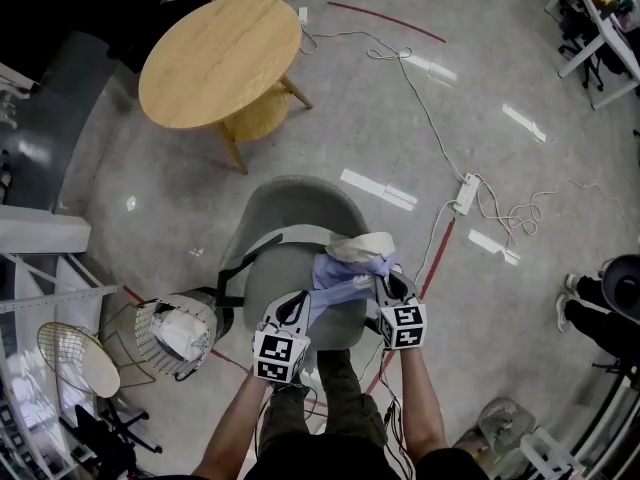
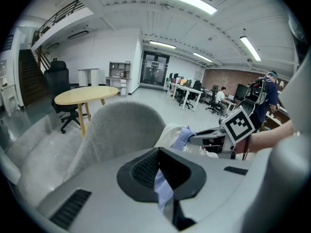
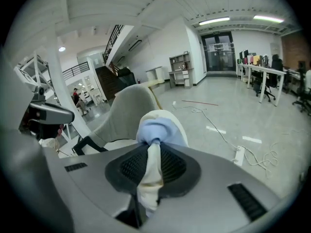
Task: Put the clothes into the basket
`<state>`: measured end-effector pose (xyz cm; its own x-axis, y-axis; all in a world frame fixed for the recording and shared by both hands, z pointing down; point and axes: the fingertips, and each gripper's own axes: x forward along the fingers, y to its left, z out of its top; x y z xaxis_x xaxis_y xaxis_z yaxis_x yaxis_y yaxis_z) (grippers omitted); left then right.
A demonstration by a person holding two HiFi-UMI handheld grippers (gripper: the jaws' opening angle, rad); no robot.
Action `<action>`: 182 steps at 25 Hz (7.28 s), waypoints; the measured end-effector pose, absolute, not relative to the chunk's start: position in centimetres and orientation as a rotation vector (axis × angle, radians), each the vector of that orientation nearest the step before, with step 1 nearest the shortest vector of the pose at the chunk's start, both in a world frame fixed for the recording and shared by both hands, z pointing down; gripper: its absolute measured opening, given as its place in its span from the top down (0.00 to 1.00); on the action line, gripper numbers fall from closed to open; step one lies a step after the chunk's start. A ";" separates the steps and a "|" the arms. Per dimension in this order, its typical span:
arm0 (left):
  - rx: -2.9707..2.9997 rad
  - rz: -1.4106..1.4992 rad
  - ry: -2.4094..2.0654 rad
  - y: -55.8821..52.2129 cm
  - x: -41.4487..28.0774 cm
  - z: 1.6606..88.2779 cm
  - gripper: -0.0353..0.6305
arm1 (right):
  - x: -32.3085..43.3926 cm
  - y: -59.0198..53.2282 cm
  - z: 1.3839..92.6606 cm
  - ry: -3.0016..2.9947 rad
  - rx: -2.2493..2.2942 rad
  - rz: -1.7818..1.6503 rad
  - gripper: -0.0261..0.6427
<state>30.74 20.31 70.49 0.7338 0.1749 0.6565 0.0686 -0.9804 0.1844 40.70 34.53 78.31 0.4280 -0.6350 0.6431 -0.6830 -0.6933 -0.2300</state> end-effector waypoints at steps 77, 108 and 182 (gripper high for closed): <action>2.603 0.435 -1.216 -12.1 -20.7 50.6 0.94 | -4.1 -8.8 46.5 -2.449 1.806 0.337 0.86; 2.187 0.596 -1.362 -19.6 -36.9 68.7 0.94 | -20.7 -22.7 70.6 -2.341 1.344 0.700 0.86; 2.629 0.459 -1.155 -18.1 -27.7 54.6 0.94 | -14.0 -16.8 55.4 -2.295 1.854 0.424 0.84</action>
<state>-27.74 -18.06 54.57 0.6396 -0.6720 0.3734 -0.7450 -0.6615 0.0856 -14.00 -16.76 55.39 -0.2184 -0.9288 0.2993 -0.9745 0.1912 -0.1178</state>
